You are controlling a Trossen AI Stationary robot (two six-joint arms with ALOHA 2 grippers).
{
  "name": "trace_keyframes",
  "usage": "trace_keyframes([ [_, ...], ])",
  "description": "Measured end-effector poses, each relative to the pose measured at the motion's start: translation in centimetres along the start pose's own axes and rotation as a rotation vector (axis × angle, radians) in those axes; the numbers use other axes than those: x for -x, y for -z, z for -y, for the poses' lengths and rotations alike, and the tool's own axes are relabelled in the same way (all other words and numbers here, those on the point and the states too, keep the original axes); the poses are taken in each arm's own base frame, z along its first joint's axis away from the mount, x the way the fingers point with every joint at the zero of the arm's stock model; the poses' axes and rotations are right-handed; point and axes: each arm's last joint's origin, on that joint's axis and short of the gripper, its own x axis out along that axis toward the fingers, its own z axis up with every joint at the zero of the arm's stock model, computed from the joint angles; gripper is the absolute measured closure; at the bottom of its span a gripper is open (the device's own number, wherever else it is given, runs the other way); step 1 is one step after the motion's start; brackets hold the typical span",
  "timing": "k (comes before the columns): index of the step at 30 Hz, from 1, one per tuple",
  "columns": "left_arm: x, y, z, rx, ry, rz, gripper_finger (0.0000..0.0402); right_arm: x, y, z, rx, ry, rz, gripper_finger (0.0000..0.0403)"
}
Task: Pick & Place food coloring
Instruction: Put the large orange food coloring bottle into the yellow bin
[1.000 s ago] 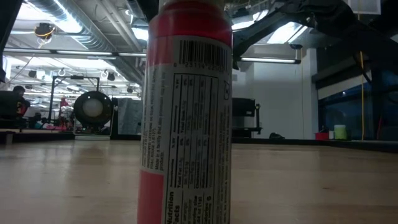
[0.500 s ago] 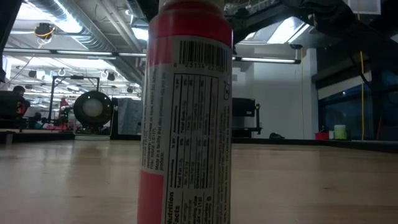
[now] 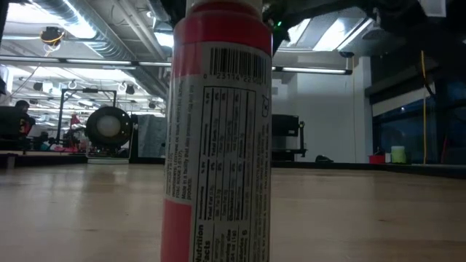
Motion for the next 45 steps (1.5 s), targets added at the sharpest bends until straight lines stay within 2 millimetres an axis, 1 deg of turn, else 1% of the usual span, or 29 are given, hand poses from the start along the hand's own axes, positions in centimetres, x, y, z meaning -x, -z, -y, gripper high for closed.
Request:
trace_keyframes([
  [3, 1.0, 0.0, 0.3, 0.020, 0.038, 0.040, 0.0258, 2.4, 0.1, -0.5, 0.012, 0.002, 0.042, 0.0193],
  [5, 1.5, -0.2, 0.9, 0.019, 0.086, 0.069, 0.0258, 4.0, 0.3, -1.0, 0.070, 0.018, 0.070, 0.0199],
  [8, 2.1, -0.4, 2.3, -0.043, 0.155, 0.082, 0.0258, 6.6, 0.6, -2.5, 0.144, 0.055, 0.128, 0.0208],
  [10, 2.2, -0.4, 3.2, -0.094, 0.187, 0.070, 0.0258, 8.2, 1.2, -3.8, 0.166, 0.071, 0.162, 0.0215],
  [14, 2.3, -0.5, 4.8, -0.157, 0.232, 0.045, 0.0258, 10.9, 3.2, -6.8, 0.141, 0.111, 0.247, 0.0230],
  [18, 2.4, -0.7, 6.0, -0.229, 0.265, 0.044, 0.0258, 13.9, 5.7, -10.4, 0.095, 0.149, 0.384, 0.0239],
  [22, 2.5, -0.9, 7.0, -0.286, 0.289, 0.057, 0.0258, 16.3, 8.2, -14.1, 0.055, 0.132, 0.542, 0.0243],
  [25, 2.5, -1.0, 7.6, -0.303, 0.341, 0.076, 0.0258, 17.9, 9.8, -16.4, 0.028, 0.148, 0.634, 0.0243],
  [30, 2.0, -1.4, 9.0, -0.344, 0.410, 0.081, 0.0258, 19.0, 12.1, -19.1, -0.012, 0.152, 0.672, 0.0243],
  [34, 1.4, -1.6, 10.6, -0.353, 0.451, 0.057, 0.0258, 19.3, 13.2, -20.2, 0.003, 0.152, 0.682, 0.0243],
  [37, 0.8, -1.9, 12.3, -0.331, 0.489, 0.029, 0.0258, 19.2, 13.7, -20.6, 0.034, 0.147, 0.677, 0.0243],
  [41, -0.7, -2.2, 15.0, -0.289, 0.533, -0.038, 0.0255, 19.3, 13.9, -20.9, 0.046, 0.130, 0.678, 0.0243],
  [45, -2.5, -2.3, 18.2, -0.264, 0.485, -0.132, 0.0240, 19.4, 14.0, -21.4, 0.104, 0.099, 0.683, 0.0243],
])
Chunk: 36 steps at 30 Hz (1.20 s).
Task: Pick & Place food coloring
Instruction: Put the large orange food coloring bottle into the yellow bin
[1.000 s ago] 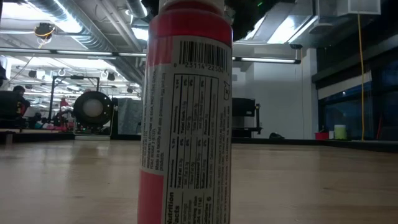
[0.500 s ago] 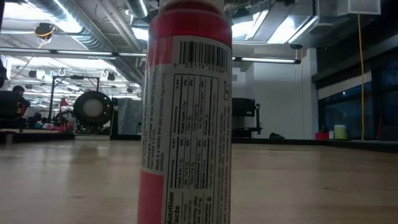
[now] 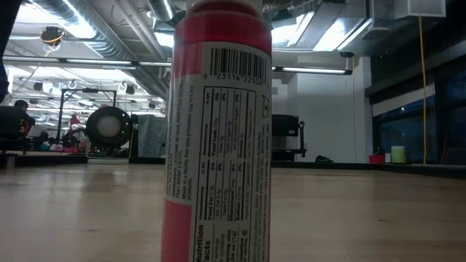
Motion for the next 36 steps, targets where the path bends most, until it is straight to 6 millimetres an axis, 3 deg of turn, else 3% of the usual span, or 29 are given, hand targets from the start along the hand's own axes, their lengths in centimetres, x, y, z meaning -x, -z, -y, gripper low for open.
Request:
trace_keyframes([
  [9, -5.8, -1.3, 3.8, 0.080, 0.009, -0.130, 0.0167, 0.1, -0.1, -0.6, 0.129, -0.090, 0.020, 0.0243],
  [14, -7.4, -1.9, 4.7, 0.063, 0.023, -0.114, 0.0137, 0.1, -0.1, -0.7, 0.157, -0.118, 0.027, 0.0243],
  [18, -8.9, -2.3, 4.8, 0.005, 0.027, -0.112, 0.0134, 0.1, -0.1, -0.7, 0.168, -0.118, 0.027, 0.0243],
  [29, -15.9, -1.6, 6.7, -0.090, 0.080, -0.265, 0.0135, 0.1, 0.5, -0.8, 0.179, -0.141, -0.031, 0.0243],
  [36, -17.5, -1.7, 8.2, -0.121, 0.103, -0.262, 0.0136, 0.2, 0.8, -0.9, 0.179, -0.166, -0.061, 0.0243],
])
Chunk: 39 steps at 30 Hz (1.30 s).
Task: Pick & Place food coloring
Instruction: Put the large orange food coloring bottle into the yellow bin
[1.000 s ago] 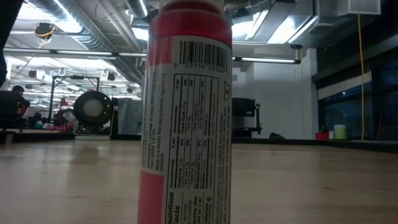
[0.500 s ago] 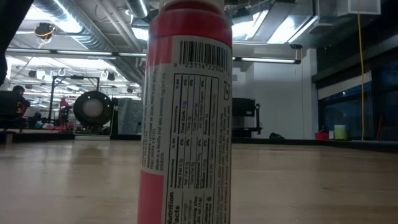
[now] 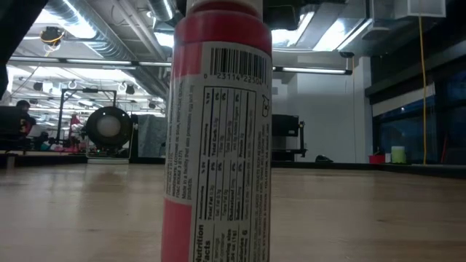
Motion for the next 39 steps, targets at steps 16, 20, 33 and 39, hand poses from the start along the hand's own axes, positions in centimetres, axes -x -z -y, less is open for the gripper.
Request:
trace_keyframes([
  [16, -3.5, 1.0, -0.9, 0.063, 0.054, -0.014, 0.0137, 0.0, 0.0, -0.1, -0.001, -0.026, 0.002, 0.0243],
  [20, -3.5, 1.0, -0.8, 0.058, 0.058, -0.014, 0.0137, 0.0, 0.0, -0.1, 0.000, -0.026, 0.002, 0.0243],
  [33, -3.3, 1.2, -1.8, 0.081, 0.094, -0.002, 0.0240, 0.0, 0.0, -0.1, 0.001, -0.026, 0.002, 0.0243],
  [39, -1.6, 1.6, -2.9, 0.102, 0.083, 0.002, 0.0258, 0.0, 0.0, -0.1, 0.000, -0.027, 0.002, 0.0243],
])
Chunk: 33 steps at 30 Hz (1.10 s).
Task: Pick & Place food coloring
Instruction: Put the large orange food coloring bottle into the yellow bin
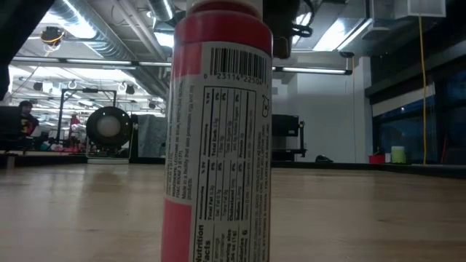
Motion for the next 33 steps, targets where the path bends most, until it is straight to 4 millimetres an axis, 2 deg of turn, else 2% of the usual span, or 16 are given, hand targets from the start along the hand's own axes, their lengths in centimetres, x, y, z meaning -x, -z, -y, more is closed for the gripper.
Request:
trace_keyframes([
  [3, 2.3, 0.5, -0.8, 0.013, -0.040, 0.020, 0.0258, 0.0, 0.0, 0.0, 0.000, 0.000, -0.001, 0.0243],
  [6, 5.8, 1.2, -1.7, 0.040, -0.120, 0.069, 0.0258, 0.0, 0.0, 0.0, -0.001, 0.000, 0.000, 0.0243],
  [12, 14.2, 4.0, -2.8, 0.163, -0.280, 0.215, 0.0258, 0.0, 0.0, 0.0, -0.001, 0.001, 0.001, 0.0243],
  [15, 17.5, 5.5, -3.2, 0.238, -0.334, 0.296, 0.0258, 0.0, -0.1, 0.0, -0.001, 0.005, 0.011, 0.0243],
  [18, 19.9, 6.8, -3.7, 0.291, -0.374, 0.354, 0.0258, 0.0, -0.3, 0.1, 0.001, 0.014, 0.034, 0.0243],
  [21, 21.2, 7.8, -4.5, 0.321, -0.402, 0.383, 0.0258, 0.0, -0.5, 0.2, -0.009, 0.040, 0.050, 0.0243],
  [26, 22.1, 9.0, -6.6, 0.346, -0.437, 0.381, 0.0258, 0.0, -0.6, 0.6, -0.056, 0.152, 0.041, 0.0243],
  [33, 21.6, 10.3, -11.7, 0.303, -0.421, 0.356, 0.0258, 0.1, -0.5, 1.0, -0.118, 0.276, 0.013, 0.0243],
])
